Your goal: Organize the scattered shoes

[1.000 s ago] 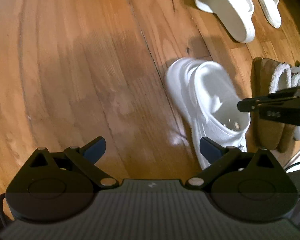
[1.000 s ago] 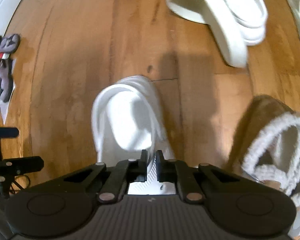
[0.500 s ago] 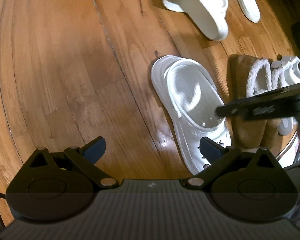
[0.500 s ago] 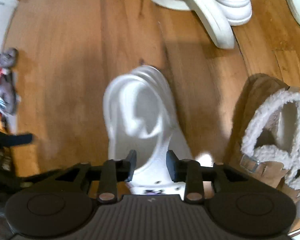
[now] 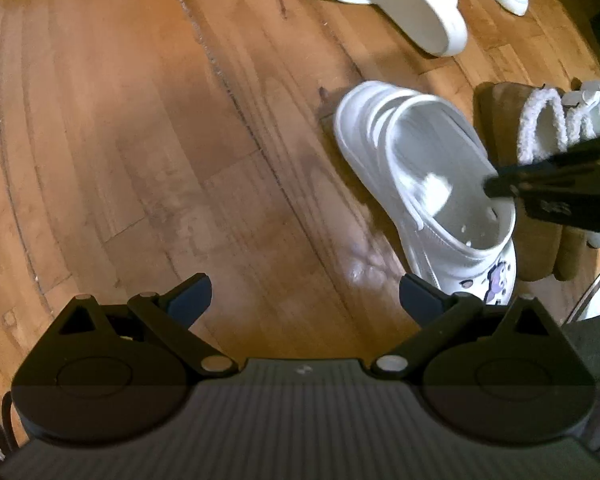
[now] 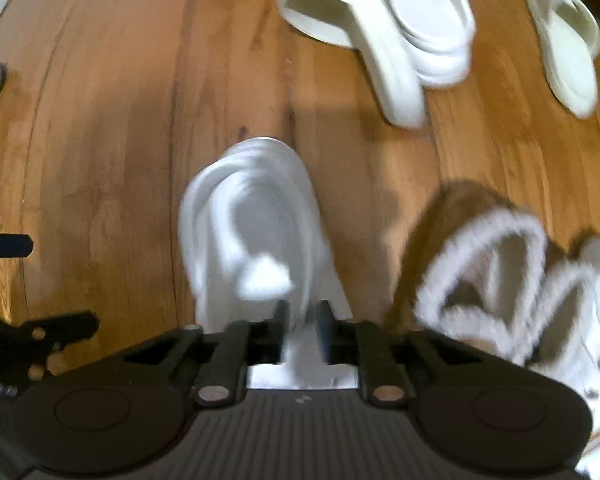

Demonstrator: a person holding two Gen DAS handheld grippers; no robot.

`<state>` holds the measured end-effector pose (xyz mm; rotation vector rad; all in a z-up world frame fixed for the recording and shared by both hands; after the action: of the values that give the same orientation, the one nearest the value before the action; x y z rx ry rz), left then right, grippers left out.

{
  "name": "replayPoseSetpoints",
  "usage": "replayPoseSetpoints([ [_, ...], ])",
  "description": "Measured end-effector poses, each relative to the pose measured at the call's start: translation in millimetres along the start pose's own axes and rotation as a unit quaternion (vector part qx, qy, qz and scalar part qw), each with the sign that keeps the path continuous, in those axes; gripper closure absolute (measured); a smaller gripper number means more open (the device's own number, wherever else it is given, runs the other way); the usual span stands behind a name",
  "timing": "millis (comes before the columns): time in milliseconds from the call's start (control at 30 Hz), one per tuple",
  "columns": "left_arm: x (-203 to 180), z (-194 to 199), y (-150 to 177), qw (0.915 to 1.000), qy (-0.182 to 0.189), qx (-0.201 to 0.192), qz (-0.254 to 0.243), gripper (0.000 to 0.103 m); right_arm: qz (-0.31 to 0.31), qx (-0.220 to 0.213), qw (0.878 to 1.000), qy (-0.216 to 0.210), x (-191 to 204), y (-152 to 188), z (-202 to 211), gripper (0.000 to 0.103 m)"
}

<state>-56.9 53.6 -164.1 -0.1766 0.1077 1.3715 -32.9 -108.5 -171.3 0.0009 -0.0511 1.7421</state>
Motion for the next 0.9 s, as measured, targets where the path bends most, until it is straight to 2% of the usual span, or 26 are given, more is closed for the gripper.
replayPoseSetpoints([
  [67, -1.9, 1.3, -5.3, 0.9998, 0.002, -0.017, -0.001, 0.001, -0.020, -0.012, 1.000, -0.012, -9.8, -1.1, 14.5, 0.029],
  [167, -10.4, 9.5, -18.8, 0.9978, 0.001, -0.067, -0.003, 0.001, -0.034, -0.024, 0.998, -0.055, -22.6, -7.8, 45.4, 0.026],
  [267, -32.1, 18.6, -36.2, 0.9911, -0.009, -0.131, -0.023, 0.001, -0.041, -0.035, 0.997, -0.057, -37.1, -15.3, 60.3, 0.023],
  [333, -47.4, 18.8, -45.3, 0.9863, -0.030, -0.152, -0.057, 0.001, -0.050, -0.042, 0.996, -0.055, -55.2, -24.3, 71.1, 0.021],
  [400, -55.7, 17.6, -52.9, 0.9835, -0.042, -0.159, -0.074, 0.001, -0.047, -0.046, 0.997, -0.040, -66.9, -32.3, 79.1, 0.022],
  [433, -62.0, 16.9, -61.1, 0.9807, -0.054, -0.165, -0.089, 0.001, -0.048, -0.062, 0.997, -0.021, -74.8, -37.4, 88.0, 0.024],
  [467, -68.3, 16.2, -69.4, 0.9775, -0.066, -0.171, -0.104, 0.003, -0.049, -0.078, 0.996, -0.003, -82.7, -42.5, 97.0, 0.033],
  [500, -76.3, 15.6, -83.2, 0.9747, -0.075, -0.175, -0.117, 0.005, -0.049, -0.091, 0.995, 0.010, -88.5, -46.9, 105.0, 0.034],
  [533, -83.3, 16.2, -96.8, 0.9734, -0.069, -0.180, -0.124, 0.005, -0.046, -0.099, 0.994, 0.014, -90.6, -50.1, 110.9, 0.034],
  [600, -94.1, 16.8, -121.7, 0.9714, -0.053, -0.192, -0.130, 0.005, -0.050, -0.109, 0.993, -0.007, -96.8, -58.8, 123.3, 0.028],
  [667, -98.0, 14.7, -136.7, 0.9699, -0.059, -0.198, -0.128, 0.005, -0.063, -0.104, 0.992, -0.026, -102.8, -61.9, 125.0, 0.026],
  [733, -105.3, 10.0, -175.2, 0.9659, -0.080, -0.215, -0.119, 0.004, -0.071, -0.100, 0.992, -0.025, -110.5, -64.8, 123.1, 0.025],
  [833, -111.5, -0.3, -219.5, 0.9602, -0.122, -0.220, -0.122, 0.004, -0.064, -0.100, 0.993, 0.011, -117.8, -64.2, 116.3, 0.024],
  [867, -111.9, -3.8, -229.9, 0.9581, -0.135, -0.219, -0.126, 0.004, -0.049, -0.099, 0.993, 0.026, -117.2, -62.5, 114.9, 0.029],
  [900, -111.9, -7.1, -239.0, 0.9562, -0.147, -0.218, -0.129, 0.009, -0.025, -0.100, 0.993, 0.048, -116.0, -60.4, 113.1, 0.030],
])
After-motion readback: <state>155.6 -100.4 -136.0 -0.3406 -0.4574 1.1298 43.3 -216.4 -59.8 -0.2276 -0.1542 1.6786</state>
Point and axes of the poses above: each gripper's, at about its wrist camera, not at the fingertips, and z roughly against the way its jaws point, x to its left, y to its underside, the point moved 6 cm from there along -z, roughly the way its jaws point, and after that the axes turned 4 degrees about y, right-handed, at the moved point
